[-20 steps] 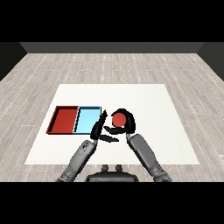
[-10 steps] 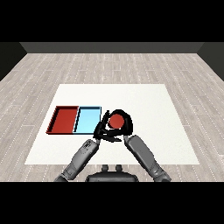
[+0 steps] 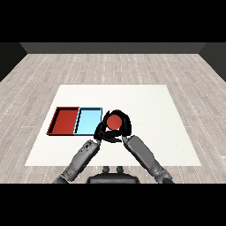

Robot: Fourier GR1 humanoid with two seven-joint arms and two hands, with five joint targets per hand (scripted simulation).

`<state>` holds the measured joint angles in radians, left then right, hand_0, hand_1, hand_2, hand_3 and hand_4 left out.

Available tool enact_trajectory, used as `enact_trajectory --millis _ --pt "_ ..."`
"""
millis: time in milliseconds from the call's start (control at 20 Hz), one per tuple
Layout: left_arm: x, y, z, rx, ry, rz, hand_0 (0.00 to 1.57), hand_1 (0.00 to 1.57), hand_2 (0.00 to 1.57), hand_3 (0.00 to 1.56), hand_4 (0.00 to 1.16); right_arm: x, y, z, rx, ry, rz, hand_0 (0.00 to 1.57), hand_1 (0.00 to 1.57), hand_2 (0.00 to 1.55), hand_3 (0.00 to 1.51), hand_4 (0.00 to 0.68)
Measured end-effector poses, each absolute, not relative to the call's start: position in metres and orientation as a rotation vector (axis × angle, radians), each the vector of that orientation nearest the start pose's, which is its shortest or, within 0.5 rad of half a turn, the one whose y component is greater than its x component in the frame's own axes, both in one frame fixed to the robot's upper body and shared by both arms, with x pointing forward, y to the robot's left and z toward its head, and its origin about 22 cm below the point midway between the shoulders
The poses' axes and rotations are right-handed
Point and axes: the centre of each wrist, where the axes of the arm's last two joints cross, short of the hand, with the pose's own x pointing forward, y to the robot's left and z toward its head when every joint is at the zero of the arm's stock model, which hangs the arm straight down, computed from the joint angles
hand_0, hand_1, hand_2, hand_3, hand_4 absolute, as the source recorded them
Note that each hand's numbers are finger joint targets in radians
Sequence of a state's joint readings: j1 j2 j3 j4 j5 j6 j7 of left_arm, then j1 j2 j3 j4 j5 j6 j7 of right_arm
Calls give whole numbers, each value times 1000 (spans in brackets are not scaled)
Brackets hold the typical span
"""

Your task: Pick the red can and put it in the red box

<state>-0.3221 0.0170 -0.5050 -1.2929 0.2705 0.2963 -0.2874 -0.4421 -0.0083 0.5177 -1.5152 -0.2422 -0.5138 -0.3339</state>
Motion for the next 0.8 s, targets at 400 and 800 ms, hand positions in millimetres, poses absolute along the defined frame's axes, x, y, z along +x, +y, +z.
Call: enact_trajectory --millis 400,800 --pt "279 77 1 -223 -1739 -17 1571 1571 1561 1478 1121 282 -62 81 316 -2106 6 1498 1498 1449 1391 652" --pt "281 76 -4 -148 -1740 7 1571 1571 1554 1474 1137 271 -61 79 318 -2107 12 1483 1483 1442 1392 642"
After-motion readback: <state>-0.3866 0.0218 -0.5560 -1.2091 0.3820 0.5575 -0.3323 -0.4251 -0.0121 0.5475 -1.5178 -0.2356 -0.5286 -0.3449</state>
